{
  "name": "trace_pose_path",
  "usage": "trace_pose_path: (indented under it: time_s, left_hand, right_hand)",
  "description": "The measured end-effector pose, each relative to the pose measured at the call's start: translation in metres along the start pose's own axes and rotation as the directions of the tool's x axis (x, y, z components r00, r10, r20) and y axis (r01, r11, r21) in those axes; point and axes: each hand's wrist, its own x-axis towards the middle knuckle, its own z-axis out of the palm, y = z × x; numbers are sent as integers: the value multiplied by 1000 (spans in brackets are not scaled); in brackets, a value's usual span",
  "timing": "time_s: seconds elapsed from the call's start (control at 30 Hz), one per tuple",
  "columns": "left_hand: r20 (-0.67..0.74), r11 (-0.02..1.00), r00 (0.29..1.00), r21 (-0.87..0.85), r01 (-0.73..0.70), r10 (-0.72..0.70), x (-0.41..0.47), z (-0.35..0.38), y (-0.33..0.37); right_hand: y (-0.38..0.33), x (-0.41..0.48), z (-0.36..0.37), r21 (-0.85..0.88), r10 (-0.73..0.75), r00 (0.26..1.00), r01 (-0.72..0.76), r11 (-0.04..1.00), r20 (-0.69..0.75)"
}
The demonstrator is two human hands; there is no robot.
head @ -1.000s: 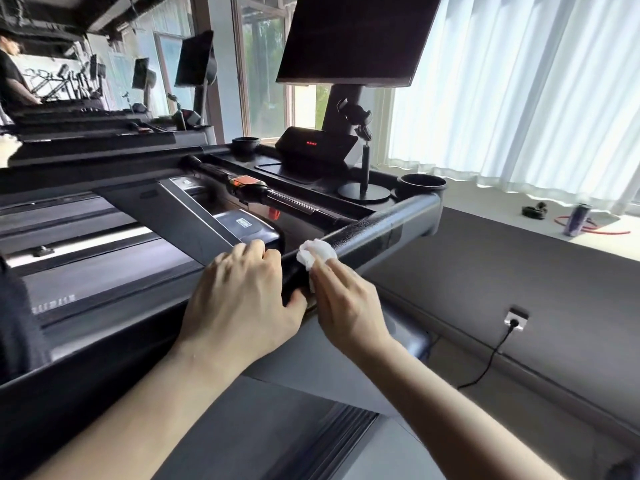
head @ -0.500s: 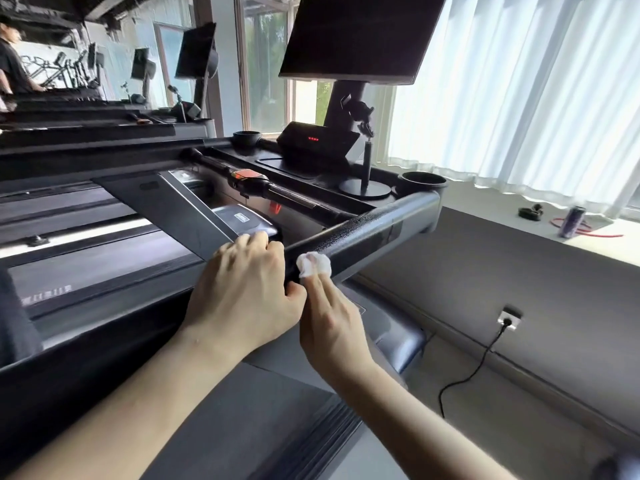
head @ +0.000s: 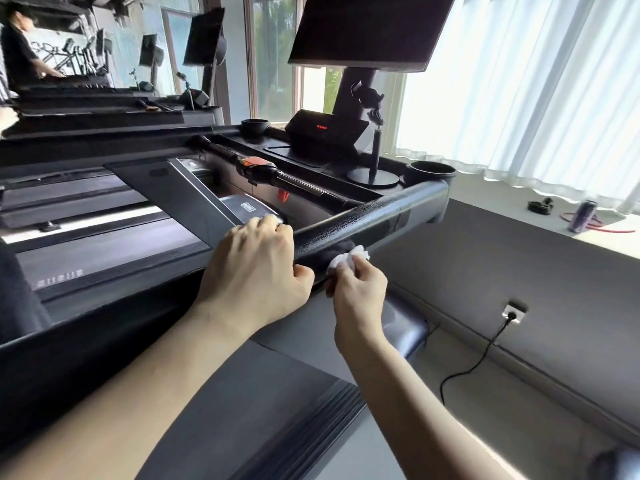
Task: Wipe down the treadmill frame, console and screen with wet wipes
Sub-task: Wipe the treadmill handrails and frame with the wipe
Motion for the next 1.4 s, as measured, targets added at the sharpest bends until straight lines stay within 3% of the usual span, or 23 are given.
trace_pose_path:
  time_s: [0.07, 0.23, 0.47, 0.7, 0.97, 1.17, 1.4]
  left_hand:
    - [10, 1000, 1000, 7, 6, -6, 0, -1, 0]
    - [44, 1000, 999, 2, 24, -24, -1, -6, 1]
    - [55, 998, 997, -12, 53, -53, -3, -10, 3]
    - [119, 997, 991, 48, 60, -65, -3, -12, 2]
    - [64, 990, 990, 70, 121, -126, 27, -9, 30]
    - [171, 989, 978, 108, 103, -120, 68, 10, 62]
    - [228, 960, 939, 169, 222, -257, 86, 15, 73]
  right_hand:
    - [-7, 7, -4, 87, 123, 992, -126, 988, 33]
    - [-4, 52, -19, 132, 389, 918, -378, 916, -72]
    - [-2, 39, -34, 115, 543, 825, -561, 819, 156]
    - [12, 59, -60, 44, 561, 810, -575, 817, 170]
    - [32, 95, -62, 404, 600, 786, -602, 689, 148]
    - [27, 79, -62, 145, 521, 798, -579, 802, 302]
    - [17, 139, -92, 236, 522, 842, -539, 808, 136]
